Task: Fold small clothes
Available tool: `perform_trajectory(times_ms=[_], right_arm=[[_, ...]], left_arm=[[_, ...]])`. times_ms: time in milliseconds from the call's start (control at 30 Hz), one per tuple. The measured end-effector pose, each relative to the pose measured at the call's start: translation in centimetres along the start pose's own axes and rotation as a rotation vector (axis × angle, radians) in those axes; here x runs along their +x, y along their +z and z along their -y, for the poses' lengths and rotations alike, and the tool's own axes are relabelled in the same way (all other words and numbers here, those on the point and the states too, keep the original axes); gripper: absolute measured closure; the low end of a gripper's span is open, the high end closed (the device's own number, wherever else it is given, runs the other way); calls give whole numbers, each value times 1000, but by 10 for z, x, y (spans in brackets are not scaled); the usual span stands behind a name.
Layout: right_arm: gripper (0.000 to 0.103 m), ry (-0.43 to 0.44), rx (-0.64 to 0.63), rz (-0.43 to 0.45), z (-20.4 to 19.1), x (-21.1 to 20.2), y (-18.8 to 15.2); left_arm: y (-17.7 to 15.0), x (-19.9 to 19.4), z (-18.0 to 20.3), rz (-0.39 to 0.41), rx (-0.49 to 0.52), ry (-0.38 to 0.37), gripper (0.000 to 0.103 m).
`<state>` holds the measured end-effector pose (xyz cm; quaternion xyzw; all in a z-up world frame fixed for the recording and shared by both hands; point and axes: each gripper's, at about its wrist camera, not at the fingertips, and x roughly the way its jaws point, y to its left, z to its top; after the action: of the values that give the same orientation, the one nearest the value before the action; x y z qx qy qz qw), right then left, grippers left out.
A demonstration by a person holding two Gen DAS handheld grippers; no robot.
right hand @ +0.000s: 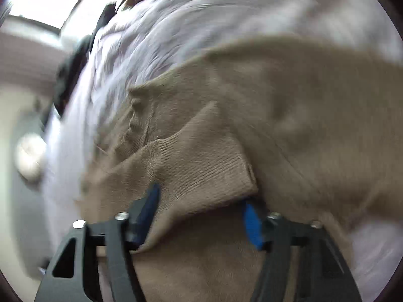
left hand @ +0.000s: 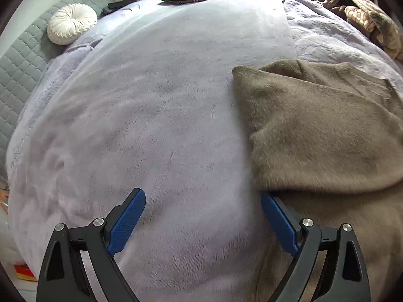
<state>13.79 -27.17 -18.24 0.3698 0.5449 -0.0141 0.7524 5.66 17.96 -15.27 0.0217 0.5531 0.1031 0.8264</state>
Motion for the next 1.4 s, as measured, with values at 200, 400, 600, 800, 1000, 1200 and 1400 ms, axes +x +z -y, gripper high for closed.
perform_trajectory(times_ms=[200,400,600,800,1000,1200,1400], right_arm=[[30,84,90,-5,9,4,2],[30,68,63,-2,-1,19,7],[94,104,97,-4,9,6,3],[95,57,-91,87,-23,-18,9],[93,-48,-1,7,20,0,8],[84,-49,18,10,19,-23,-7],[84,-1,-161,24,-36,-19,-13]], left_arm=[[34,-13,-22,-10,-46,-222,9],[99,53,1,-144,-41,-381,10],[109,65,12,-161,-81,-455,86],[105,56,22,-79,75,-336,85],[113,64,-2,-70,10,-267,85],[100,25,-27,-51,56,-298,85],[81,6,15,-46,136,-380,85]])
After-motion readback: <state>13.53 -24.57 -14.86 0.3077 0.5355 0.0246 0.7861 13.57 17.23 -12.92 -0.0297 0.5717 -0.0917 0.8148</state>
